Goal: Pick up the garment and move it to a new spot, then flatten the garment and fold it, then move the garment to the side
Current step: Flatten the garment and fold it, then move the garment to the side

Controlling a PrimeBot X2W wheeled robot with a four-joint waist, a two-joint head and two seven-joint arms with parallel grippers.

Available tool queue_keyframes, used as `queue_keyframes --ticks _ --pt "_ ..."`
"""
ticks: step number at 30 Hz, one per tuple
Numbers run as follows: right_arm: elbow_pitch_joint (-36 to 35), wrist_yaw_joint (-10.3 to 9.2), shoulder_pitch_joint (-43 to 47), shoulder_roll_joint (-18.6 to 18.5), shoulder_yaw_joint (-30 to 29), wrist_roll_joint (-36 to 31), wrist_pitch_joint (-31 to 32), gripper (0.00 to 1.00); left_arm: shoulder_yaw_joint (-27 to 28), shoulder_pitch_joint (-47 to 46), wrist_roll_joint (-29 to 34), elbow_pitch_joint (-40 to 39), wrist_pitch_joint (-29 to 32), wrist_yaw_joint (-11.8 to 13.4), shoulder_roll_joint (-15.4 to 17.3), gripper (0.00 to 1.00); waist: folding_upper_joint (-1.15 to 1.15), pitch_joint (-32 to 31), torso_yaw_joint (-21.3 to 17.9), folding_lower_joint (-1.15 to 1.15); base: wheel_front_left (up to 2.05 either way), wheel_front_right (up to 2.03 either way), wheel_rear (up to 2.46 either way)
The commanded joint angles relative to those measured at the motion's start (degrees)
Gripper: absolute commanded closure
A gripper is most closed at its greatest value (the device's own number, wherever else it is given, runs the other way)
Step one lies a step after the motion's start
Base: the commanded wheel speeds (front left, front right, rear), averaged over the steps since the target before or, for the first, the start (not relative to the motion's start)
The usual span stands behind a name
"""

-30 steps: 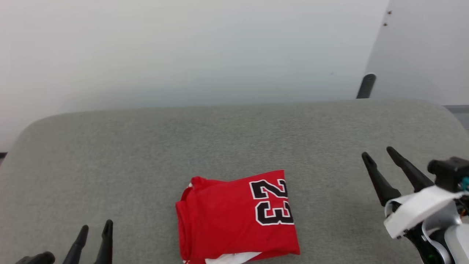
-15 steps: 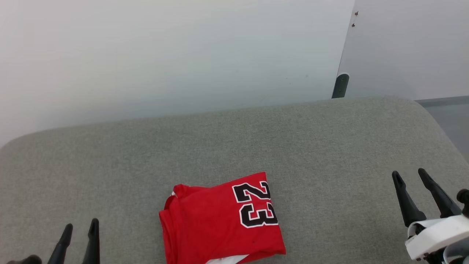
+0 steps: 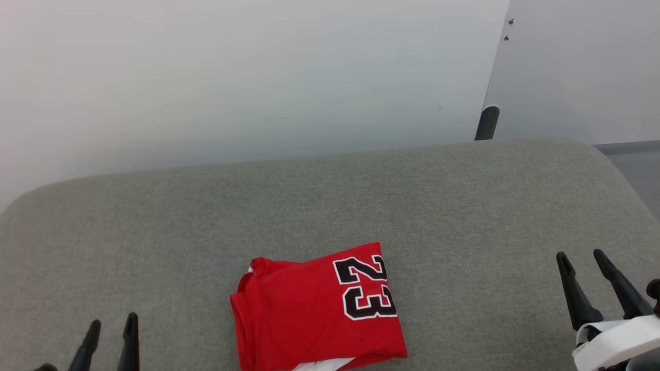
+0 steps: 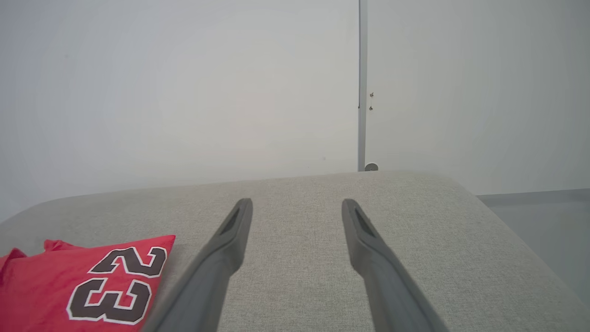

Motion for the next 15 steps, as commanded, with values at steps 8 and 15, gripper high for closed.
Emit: queue_keyframes --ticks 8,15 --pt "-0.98 0.00 0.83 0.78 0.36 -0.61 1.54 0.00 -0.71 -1.22 0.65 0.39 0.06 -0.63 0.14 0.00 0.00 0.17 3.73 0.00 0.00 0.00 0.00" --pt "-0.88 0.00 -0.72 1.46 2.03 -0.52 3.35 0.00 -1.26 -2.40 0.51 0.43 0.97 -0.32 0.68 0.00 0.00 0.51 9.05 0.00 0.00 0.00 0.00"
